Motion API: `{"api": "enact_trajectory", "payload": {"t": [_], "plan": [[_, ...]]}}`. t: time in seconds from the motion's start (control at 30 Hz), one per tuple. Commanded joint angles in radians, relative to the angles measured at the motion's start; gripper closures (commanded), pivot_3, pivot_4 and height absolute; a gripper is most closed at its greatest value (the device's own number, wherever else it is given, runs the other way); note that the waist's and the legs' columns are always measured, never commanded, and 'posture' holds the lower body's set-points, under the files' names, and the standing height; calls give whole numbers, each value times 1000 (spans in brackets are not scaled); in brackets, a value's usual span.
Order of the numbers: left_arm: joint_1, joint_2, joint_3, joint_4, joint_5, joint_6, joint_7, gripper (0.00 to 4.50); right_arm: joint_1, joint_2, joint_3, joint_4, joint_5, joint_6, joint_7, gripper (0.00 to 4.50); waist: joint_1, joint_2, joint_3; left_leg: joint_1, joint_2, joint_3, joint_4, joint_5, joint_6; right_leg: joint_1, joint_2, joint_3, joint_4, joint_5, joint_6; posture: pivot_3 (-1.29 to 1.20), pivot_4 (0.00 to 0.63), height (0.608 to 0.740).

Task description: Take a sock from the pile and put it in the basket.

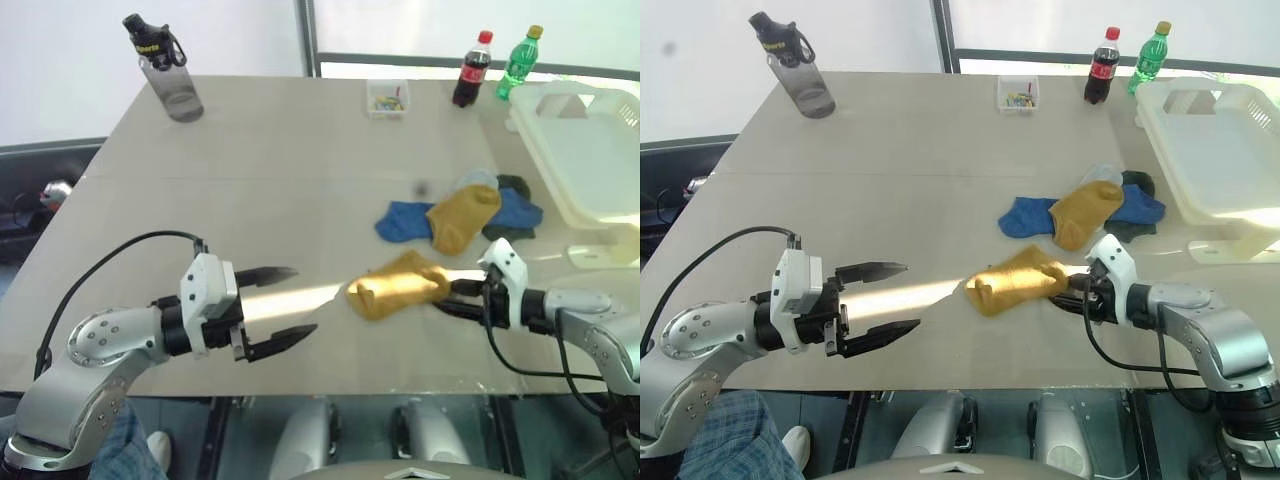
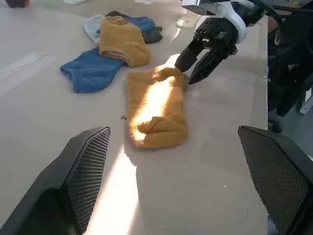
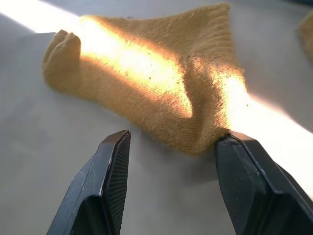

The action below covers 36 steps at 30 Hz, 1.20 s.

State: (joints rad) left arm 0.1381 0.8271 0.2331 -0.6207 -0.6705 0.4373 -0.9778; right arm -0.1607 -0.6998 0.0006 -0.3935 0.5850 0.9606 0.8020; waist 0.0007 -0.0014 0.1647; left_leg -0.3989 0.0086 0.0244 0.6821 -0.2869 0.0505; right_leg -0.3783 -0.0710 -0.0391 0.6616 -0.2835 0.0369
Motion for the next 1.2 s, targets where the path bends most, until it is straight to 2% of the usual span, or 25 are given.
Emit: {"api": "enact_trajectory", "payload": {"t": [0.03,0.4,0.83,1.2], "plan": [[1,9,24,-37,-10,-7,1,0,7,19,0,-79,76,53,-2,1764,0,0,0,0,0,0,0,0,0,0,0,0,0,0,0,0,150,740],[-2,11,25,-39,-12,-2,7,0,4,71,1,-152,208,164,-64,1764,0,0,0,0,0,0,0,-1,2,0,0,0,0,0,0,0,150,740],[0,15,29,-41,-14,-4,6,0,-24,6,-49,-44,129,23,-49,1764,2,0,0,0,0,0,0,-1,2,0,0,0,0,0,0,0,150,740],[8,14,33,-37,-7,-18,-2,0,-31,0,-11,-21,90,-33,-49,1764,8,0,0,0,0,0,0,0,1,0,0,0,0,0,0,0,150,740]]}}
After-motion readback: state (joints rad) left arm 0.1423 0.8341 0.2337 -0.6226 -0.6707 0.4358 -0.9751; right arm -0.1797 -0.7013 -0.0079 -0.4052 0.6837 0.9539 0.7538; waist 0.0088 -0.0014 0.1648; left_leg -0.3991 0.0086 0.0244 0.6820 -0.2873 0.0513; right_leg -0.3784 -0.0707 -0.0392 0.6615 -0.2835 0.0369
